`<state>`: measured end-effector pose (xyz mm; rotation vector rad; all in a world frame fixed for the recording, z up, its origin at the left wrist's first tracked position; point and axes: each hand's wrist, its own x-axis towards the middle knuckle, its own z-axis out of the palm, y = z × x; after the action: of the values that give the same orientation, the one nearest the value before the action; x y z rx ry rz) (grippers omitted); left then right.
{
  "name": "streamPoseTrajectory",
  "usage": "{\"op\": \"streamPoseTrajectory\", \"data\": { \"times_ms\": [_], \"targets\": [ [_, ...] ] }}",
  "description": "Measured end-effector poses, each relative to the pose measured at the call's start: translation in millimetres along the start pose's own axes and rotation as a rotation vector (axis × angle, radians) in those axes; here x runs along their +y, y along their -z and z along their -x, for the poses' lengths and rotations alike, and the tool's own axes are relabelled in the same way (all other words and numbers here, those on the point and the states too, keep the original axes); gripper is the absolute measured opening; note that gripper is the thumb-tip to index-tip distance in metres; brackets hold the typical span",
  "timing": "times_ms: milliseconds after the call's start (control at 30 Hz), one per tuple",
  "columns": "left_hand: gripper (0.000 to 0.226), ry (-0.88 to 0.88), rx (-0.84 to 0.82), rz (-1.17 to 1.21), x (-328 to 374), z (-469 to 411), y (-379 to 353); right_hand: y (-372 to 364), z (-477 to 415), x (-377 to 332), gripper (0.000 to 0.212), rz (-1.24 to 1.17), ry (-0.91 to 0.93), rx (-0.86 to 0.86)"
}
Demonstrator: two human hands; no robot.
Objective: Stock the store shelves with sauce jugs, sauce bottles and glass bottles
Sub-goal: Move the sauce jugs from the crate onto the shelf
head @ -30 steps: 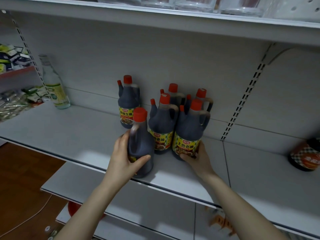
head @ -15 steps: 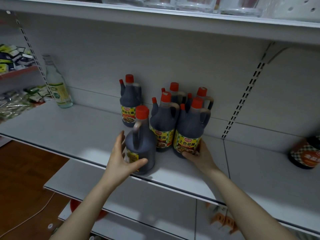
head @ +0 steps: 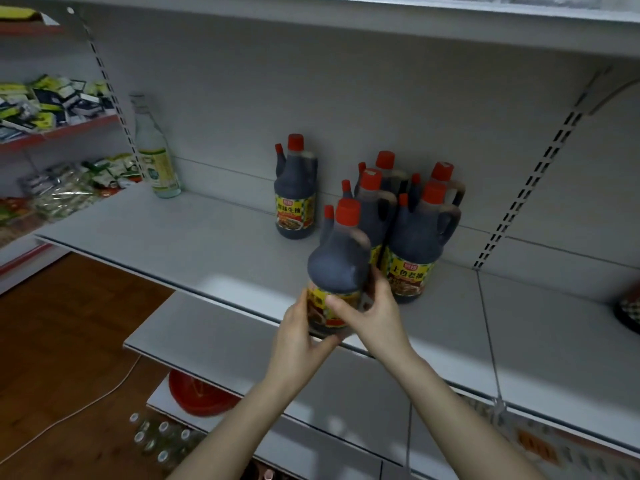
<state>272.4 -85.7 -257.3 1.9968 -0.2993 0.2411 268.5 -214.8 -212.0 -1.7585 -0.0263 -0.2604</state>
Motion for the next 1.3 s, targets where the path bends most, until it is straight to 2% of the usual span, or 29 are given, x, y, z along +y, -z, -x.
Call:
{"op": "streamPoseTrajectory", "data": {
  "times_ms": [100, 200, 333, 500, 667, 800, 1067, 1233, 1300],
  "targets": [
    [0.071, 0.000, -0.021, 0.021, 0, 10, 4, 4, -8, 0, 0.067, 0.020, 0.012, 0.038],
    [0.066, 0.067, -0.044, 0.034, -8, 4, 10, 6, -12, 1, 0.076, 0.092, 0.010, 0.052],
    [0.088, 0.144, -0.113, 0.018, -11, -6, 14, 19, -17, 0, 0.066, 0.112, -0.009, 0.026],
    [0.099, 0.137, -0.197, 0.064, -8, -15, 11, 33, -15, 2, 0.051, -0.021, -0.042, -0.047],
    [0.087, 0.115, -0.223, 0.155, -3, -23, 6, 34, -17, 5, 0.056, -0.054, -0.041, -0.057],
    [0.078, 0.125, -0.212, 0.196, -11, -29, 1, 30, -22, 6, 0.060, 0.011, -0.016, -0.069],
    [0.077, 0.091, -0.167, 0.149, -14, -34, 1, 29, -27, 15, 0.073, 0.061, -0.043, -0.110],
    [0.070, 0.011, -0.203, 0.076, -15, -34, 6, 28, -13, 38, 0.055, 0.125, -0.064, -0.103],
    [0.075, 0.025, -0.226, 0.076, -17, -37, 6, 26, -14, 41, 0.054, 0.131, -0.060, -0.072]
  ]
}}
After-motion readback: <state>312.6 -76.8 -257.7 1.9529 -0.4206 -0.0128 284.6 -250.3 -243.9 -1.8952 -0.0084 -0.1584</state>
